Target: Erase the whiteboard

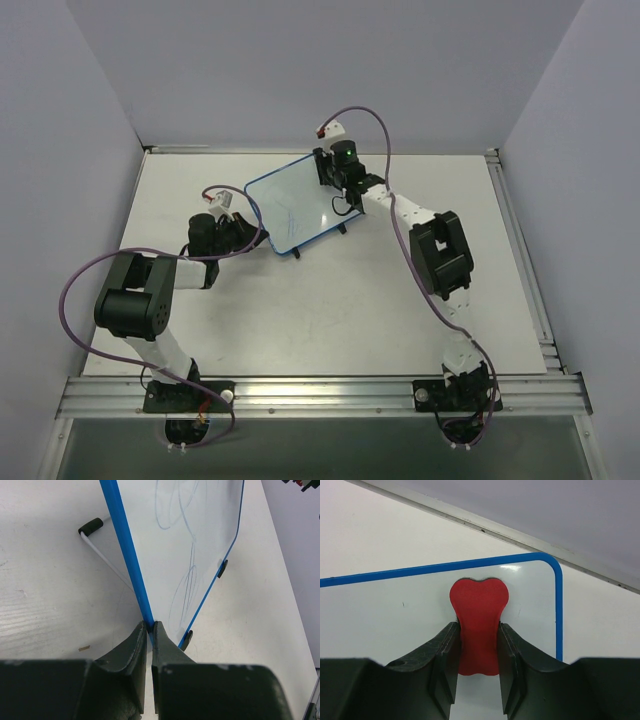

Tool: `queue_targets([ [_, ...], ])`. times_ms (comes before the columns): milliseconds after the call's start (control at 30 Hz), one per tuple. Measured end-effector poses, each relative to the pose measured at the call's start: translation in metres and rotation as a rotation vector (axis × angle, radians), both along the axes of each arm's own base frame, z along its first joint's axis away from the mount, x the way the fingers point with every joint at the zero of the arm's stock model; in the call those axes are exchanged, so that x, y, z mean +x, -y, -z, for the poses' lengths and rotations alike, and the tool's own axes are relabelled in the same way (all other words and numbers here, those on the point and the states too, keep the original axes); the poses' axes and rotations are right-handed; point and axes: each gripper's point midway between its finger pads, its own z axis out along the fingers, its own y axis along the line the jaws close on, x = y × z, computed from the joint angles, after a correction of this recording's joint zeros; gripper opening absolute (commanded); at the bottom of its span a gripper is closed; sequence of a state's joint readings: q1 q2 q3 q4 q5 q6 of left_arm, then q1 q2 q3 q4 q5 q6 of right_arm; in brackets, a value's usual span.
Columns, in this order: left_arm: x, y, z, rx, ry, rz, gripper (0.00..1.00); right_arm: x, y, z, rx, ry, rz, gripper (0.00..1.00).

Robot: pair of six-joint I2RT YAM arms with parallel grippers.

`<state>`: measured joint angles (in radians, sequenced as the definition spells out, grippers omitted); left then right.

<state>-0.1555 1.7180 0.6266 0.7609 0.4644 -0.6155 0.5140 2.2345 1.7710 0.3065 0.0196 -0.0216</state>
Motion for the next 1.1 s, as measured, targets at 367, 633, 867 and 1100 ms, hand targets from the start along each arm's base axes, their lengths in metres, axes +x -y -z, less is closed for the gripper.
queue_targets([
  [367,-0.001,0.0,0.001,0.004,-0.004,0.001,0.02,-0.042,-0.067,-0.001,-0.048,0.015,-0.098,0.05],
  [633,-0.001,0.0,0.001,0.007,0.0,0.004,0.02,-0.065,-0.095,0.002,-0.066,-0.029,-0.182,0.04],
  [867,0.0,0.0,0.001,0.013,0.003,-0.002,0.02,-0.052,-0.077,0.004,-0.04,-0.067,-0.198,0.05],
  [1100,0.001,0.001,0.0,0.012,0.006,-0.002,0.02,-0.018,-0.025,0.004,-0.029,-0.083,-0.115,0.04],
])
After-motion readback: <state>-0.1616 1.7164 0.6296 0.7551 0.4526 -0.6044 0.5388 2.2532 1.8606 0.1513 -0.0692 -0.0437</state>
